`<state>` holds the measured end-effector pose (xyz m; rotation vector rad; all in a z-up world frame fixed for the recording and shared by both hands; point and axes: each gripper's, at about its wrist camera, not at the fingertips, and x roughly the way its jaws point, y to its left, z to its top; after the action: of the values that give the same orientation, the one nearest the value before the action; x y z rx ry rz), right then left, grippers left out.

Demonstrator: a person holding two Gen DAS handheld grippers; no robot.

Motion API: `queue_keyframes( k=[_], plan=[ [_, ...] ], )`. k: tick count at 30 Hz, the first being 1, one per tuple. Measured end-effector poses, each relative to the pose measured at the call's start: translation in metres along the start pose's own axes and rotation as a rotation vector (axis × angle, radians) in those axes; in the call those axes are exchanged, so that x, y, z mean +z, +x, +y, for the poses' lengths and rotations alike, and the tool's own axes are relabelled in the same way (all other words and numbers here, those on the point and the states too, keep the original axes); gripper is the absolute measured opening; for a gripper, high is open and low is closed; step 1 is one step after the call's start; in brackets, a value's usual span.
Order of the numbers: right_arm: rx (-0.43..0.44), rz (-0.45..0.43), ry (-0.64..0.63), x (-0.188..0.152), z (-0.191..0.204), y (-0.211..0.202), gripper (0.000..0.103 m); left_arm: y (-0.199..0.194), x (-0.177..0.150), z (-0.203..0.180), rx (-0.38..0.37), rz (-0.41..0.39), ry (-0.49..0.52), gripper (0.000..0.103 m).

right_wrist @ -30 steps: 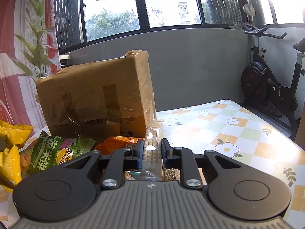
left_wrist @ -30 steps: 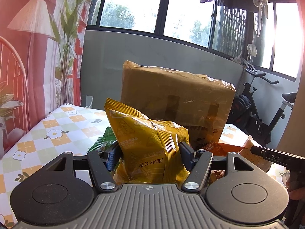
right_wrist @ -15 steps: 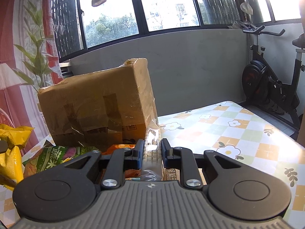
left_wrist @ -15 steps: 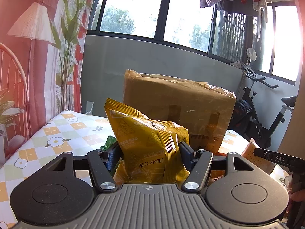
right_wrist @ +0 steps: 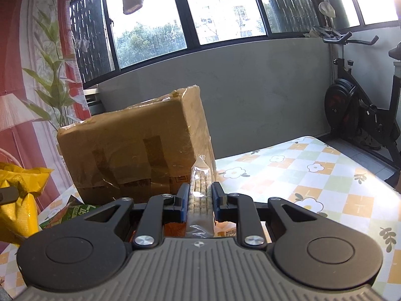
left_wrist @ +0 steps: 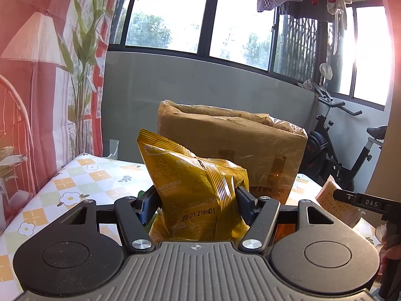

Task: Organize snacks
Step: 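Carry the yellow bag and wafer pack over the box and open both tools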

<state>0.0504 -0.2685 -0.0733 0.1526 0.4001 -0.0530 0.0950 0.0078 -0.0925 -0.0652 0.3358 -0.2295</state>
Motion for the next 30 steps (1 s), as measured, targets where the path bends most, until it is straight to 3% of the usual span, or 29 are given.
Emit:
queue_keyframes(
  k=[8, 14, 22, 30],
  plan=[
    [0.107, -0.107, -0.034, 0.064, 0.019, 0.006, 0.021, 0.017, 0.058, 0.001, -0.007, -0.055, 0.030, 0.067],
    [0.153, -0.138, -0.024, 0.120, 0.035, 0.051, 0.021, 0.053, 0.110, -0.001, 0.001, -0.061, 0.068, 0.067],
    [0.138, -0.073, -0.022, 0.157, 0.060, 0.133, 0.021, 0.117, 0.160, -0.007, 0.007, -0.049, 0.096, 0.067],
    [0.093, -0.017, -0.063, 0.163, 0.066, 0.175, 0.021, 0.174, 0.177, -0.012, 0.030, 0.007, 0.145, 0.067]
  ],
)
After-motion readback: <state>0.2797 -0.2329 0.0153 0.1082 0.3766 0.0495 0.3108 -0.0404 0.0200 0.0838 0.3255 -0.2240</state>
